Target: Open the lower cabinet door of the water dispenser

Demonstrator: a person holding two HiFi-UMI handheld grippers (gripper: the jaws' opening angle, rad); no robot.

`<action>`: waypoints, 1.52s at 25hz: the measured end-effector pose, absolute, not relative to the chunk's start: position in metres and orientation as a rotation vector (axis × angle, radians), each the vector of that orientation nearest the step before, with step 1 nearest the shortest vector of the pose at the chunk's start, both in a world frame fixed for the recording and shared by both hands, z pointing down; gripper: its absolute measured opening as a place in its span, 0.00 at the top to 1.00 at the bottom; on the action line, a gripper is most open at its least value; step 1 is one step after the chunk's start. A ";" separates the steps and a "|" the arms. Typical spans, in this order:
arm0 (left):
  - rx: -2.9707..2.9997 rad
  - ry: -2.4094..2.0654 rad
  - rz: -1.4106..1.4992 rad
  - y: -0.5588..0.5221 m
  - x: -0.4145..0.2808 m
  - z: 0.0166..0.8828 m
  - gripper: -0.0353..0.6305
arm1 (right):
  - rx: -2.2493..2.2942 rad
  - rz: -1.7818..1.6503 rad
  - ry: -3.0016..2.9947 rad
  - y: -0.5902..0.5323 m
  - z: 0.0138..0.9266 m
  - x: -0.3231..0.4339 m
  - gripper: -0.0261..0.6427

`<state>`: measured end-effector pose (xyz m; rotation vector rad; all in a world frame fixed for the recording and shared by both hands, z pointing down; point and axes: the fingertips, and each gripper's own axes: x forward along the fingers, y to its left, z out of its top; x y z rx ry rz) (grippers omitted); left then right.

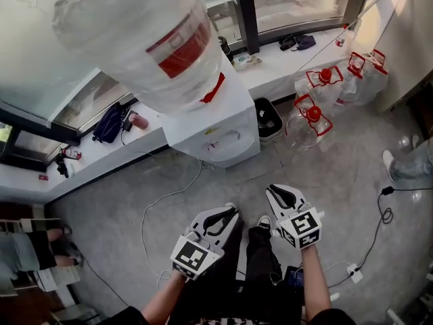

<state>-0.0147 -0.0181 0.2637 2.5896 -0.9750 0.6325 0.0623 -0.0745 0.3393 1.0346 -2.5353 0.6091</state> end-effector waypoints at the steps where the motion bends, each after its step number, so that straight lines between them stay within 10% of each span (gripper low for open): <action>1: 2.604 -0.955 0.642 -0.027 -0.012 0.273 0.91 | 1.030 0.612 -2.530 -0.086 0.355 0.062 0.88; 22: 2.684 -0.536 0.934 -0.163 -0.014 0.545 0.91 | 0.888 0.466 -2.366 -0.266 0.720 0.032 0.65; 38: 2.626 -0.513 0.966 -0.182 -0.020 0.606 0.91 | 0.544 0.290 -2.310 -0.313 0.785 -0.004 0.49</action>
